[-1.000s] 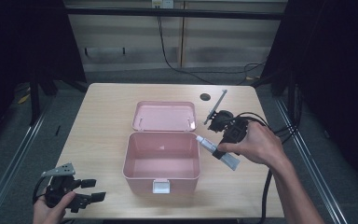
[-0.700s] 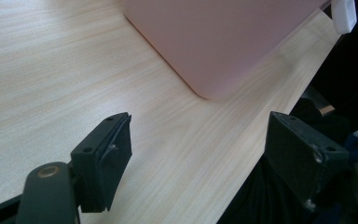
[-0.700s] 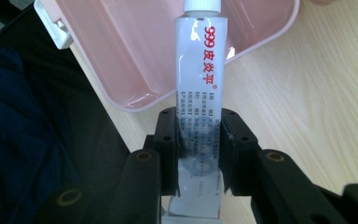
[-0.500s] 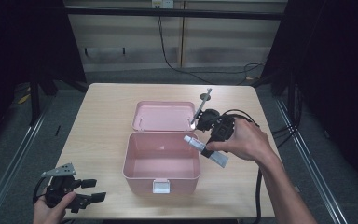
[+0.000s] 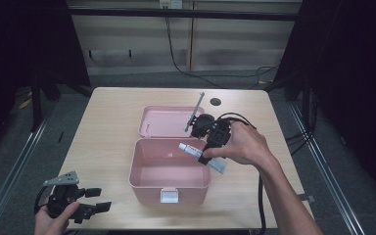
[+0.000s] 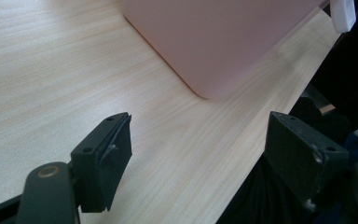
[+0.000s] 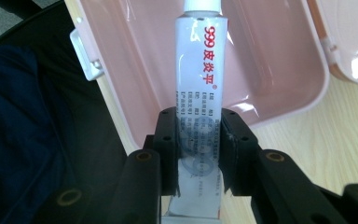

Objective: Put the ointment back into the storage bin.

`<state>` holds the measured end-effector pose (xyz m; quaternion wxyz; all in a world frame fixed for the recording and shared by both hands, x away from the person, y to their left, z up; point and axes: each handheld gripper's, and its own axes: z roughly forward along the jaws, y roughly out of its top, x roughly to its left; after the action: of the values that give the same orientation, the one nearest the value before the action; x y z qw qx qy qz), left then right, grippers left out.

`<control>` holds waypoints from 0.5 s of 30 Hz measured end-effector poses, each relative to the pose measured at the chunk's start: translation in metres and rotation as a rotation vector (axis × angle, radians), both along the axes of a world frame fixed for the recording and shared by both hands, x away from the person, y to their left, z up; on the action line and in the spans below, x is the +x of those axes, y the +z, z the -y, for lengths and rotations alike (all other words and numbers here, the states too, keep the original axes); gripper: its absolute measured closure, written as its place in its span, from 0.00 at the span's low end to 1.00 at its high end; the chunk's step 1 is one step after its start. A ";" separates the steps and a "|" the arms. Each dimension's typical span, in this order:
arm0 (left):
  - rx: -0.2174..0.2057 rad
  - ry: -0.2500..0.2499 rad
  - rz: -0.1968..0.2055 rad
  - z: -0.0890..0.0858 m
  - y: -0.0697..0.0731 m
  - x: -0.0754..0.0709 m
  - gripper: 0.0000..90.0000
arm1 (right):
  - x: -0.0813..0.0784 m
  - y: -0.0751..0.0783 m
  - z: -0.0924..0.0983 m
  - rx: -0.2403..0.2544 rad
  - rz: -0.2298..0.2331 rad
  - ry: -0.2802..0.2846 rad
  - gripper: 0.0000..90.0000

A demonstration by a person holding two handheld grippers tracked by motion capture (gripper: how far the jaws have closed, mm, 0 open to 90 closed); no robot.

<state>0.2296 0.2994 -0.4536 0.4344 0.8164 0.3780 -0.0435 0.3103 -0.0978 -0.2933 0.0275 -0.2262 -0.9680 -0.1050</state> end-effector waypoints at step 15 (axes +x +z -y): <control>0.000 -0.003 0.002 0.000 0.000 0.000 0.25 | 0.003 -0.005 -0.030 -0.005 -0.003 0.115 0.79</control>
<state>0.2295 0.2994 -0.4533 0.4348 0.8170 0.3763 -0.0435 0.3132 -0.0677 -0.2980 0.0345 -0.1704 -0.9796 -0.1004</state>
